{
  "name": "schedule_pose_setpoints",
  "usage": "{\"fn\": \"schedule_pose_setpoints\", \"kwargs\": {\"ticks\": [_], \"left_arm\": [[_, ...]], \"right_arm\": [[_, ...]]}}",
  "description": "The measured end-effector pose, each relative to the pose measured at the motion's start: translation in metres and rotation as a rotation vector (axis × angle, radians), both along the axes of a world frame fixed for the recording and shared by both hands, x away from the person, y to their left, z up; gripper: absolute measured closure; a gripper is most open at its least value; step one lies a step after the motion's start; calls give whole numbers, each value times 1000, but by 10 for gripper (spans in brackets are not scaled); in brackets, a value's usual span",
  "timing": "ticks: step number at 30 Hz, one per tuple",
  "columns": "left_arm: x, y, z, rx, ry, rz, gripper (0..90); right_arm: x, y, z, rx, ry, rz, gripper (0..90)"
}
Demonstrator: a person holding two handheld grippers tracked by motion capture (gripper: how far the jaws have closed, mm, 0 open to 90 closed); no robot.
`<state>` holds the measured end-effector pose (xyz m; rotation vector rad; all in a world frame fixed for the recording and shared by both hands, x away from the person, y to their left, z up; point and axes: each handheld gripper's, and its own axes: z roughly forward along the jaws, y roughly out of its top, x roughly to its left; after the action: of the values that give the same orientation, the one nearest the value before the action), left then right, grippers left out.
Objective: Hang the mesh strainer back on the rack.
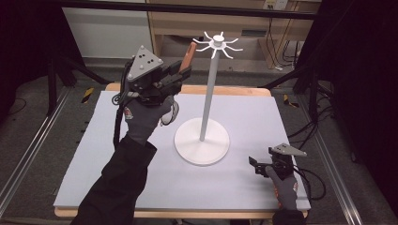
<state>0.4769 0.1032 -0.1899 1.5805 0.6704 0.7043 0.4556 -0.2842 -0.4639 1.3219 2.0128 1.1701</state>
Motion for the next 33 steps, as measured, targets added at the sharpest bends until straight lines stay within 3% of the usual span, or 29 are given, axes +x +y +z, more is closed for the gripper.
{"fn": "schedule_pose_setpoints", "kwargs": {"ticks": [18,33], "left_arm": [[9,-13,0,41,13,9,689],[16,-21,-6,44,26,8,690]], "right_arm": [[0,0,0,-3,0,6,68],[0,0,0,2,1,7,68]]}}
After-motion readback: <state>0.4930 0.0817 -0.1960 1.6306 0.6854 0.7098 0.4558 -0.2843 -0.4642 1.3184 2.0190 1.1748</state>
